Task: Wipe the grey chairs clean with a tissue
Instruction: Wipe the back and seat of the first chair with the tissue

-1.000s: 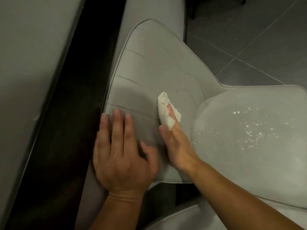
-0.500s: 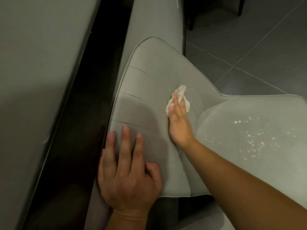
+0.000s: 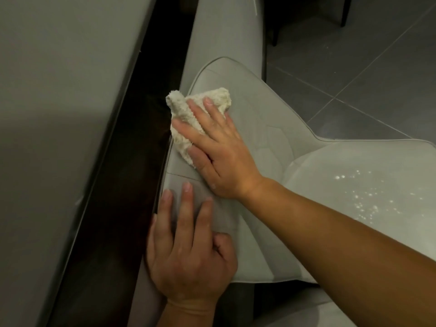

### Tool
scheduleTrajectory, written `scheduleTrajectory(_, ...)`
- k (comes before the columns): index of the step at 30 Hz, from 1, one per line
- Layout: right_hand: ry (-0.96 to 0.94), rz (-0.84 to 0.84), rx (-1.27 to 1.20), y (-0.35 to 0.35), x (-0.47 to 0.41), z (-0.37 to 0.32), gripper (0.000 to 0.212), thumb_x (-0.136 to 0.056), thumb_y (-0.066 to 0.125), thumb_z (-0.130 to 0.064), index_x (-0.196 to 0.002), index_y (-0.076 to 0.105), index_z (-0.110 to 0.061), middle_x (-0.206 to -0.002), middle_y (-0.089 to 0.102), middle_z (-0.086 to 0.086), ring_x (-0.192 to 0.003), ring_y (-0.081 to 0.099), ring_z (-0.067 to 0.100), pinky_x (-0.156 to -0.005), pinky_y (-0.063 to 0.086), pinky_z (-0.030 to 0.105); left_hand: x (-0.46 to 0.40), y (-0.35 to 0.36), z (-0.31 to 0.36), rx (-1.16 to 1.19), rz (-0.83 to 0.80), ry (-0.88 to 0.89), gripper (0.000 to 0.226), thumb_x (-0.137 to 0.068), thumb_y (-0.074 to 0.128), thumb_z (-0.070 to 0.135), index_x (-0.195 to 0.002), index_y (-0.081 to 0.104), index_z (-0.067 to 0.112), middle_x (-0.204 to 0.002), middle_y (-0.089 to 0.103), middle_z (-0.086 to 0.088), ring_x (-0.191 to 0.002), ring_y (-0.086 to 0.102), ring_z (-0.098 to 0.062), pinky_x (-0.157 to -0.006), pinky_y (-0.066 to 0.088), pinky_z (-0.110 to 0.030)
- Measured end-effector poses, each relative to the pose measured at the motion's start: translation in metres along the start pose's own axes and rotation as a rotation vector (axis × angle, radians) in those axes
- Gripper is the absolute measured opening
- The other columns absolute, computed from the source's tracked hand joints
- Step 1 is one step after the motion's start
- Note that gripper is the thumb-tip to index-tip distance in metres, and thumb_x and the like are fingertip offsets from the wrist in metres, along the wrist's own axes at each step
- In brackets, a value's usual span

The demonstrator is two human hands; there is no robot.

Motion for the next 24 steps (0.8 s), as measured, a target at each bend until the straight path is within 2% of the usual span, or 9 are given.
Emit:
scheduleTrajectory(5,0.282,0.035,0.056,-0.012,-0.027,0.032,0.050,-0.104,0.022,-0.040,-0.153,0.020,-0.035,-0.164,0.011,-0.003,-0.151,0.000,0.017,-0.120,0.011,0.052,0.001,0.000,0.000,0.020,-0.001,0.000,0.041,-0.089,0.042,0.022,-0.105,0.079,0.014,-0.139,0.061,-0.010,-0.135,0.048,-0.035,-0.105,0.041,-0.048)
scheduleTrajectory(8,0.444,0.069,0.091,-0.026,-0.045,0.056,0.050,-0.105,0.020,-0.041,-0.154,0.020,-0.035,-0.163,0.014,-0.002,-0.151,0.005,0.017,-0.120,0.011,0.049,0.001,0.000,0.000,0.032,0.020,0.004,0.040,-0.087,0.043,0.021,-0.103,0.079,0.014,-0.138,0.061,-0.010,-0.135,0.050,-0.034,-0.108,0.039,-0.046)
scheduleTrajectory(11,0.624,0.076,0.016,-0.041,-0.058,0.080,0.051,-0.104,0.020,-0.044,-0.153,0.024,-0.032,-0.161,0.021,0.002,-0.149,0.014,0.021,-0.119,0.017,0.049,0.002,-0.001,0.000,0.039,0.030,0.009,0.040,-0.087,0.043,0.021,-0.103,0.079,0.014,-0.138,0.061,-0.010,-0.133,0.051,-0.035,-0.109,0.037,-0.045)
scheduleTrajectory(12,0.608,0.063,0.045,-0.044,-0.059,0.079,0.052,-0.104,0.021,-0.045,-0.153,0.025,-0.030,-0.160,0.025,0.003,-0.148,0.017,0.022,-0.119,0.019,0.049,0.002,-0.001,0.000,0.042,0.027,0.011,0.041,-0.087,0.042,0.022,-0.103,0.079,0.013,-0.138,0.061,-0.010,-0.133,0.051,-0.036,-0.109,0.037,-0.045)
scheduleTrajectory(14,0.454,0.032,0.135,-0.046,-0.055,0.064,0.053,-0.103,0.024,-0.046,-0.153,0.027,-0.027,-0.159,0.027,0.007,-0.148,0.019,0.023,-0.119,0.020,0.049,0.002,-0.002,0.000,0.044,0.027,0.016,0.040,-0.087,0.043,0.022,-0.102,0.079,0.013,-0.138,0.061,-0.011,-0.133,0.051,-0.036,-0.107,0.039,-0.046)
scheduleTrajectory(16,0.275,-0.004,0.157,-0.039,-0.043,0.047,0.053,-0.103,0.025,-0.045,-0.153,0.026,-0.027,-0.161,0.023,0.007,-0.149,0.014,0.024,-0.120,0.016,0.048,0.000,-0.002,0.001,0.027,0.024,0.018,0.039,-0.086,0.044,0.021,-0.102,0.079,0.013,-0.138,0.061,-0.011,-0.133,0.052,-0.036,-0.106,0.040,-0.047)
scheduleTrajectory(18,0.176,0.002,0.131,-0.026,-0.026,0.040,0.053,-0.104,0.027,-0.045,-0.153,0.024,-0.028,-0.162,0.018,0.006,-0.151,0.008,0.023,-0.121,0.014,0.047,0.000,-0.002,0.000,0.008,0.012,0.017,0.039,-0.087,0.044,0.020,-0.104,0.079,0.012,-0.138,0.061,-0.011,-0.132,0.054,-0.037,-0.103,0.042,-0.048)
scheduleTrajectory(21,0.260,0.040,0.071,-0.010,-0.003,0.063,0.053,-0.104,0.026,-0.046,-0.154,0.016,-0.033,-0.164,0.008,0.001,-0.151,0.000,0.018,-0.122,0.011,0.044,0.002,-0.003,-0.001,0.000,0.012,0.025,0.044,-0.089,0.042,0.020,-0.115,0.076,0.010,-0.140,0.059,-0.013,-0.133,0.051,-0.037,-0.101,0.044,-0.051)
scheduleTrajectory(24,0.548,0.082,0.072,-0.004,0.028,0.113,0.053,-0.104,0.021,-0.046,-0.154,0.008,-0.036,-0.164,0.003,0.002,-0.151,-0.001,0.021,-0.121,0.013,0.047,0.001,-0.003,0.000,-0.007,0.012,0.030,0.048,-0.090,0.040,0.020,-0.124,0.071,0.007,-0.141,0.057,-0.016,-0.133,0.049,-0.037,-0.098,0.046,-0.053)
Point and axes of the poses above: each hand's wrist, its own x-axis away from the middle knuckle, its own y-axis out of the palm, z = x × y, the point moved 6 cm from there along -x, towards the middle knuckle
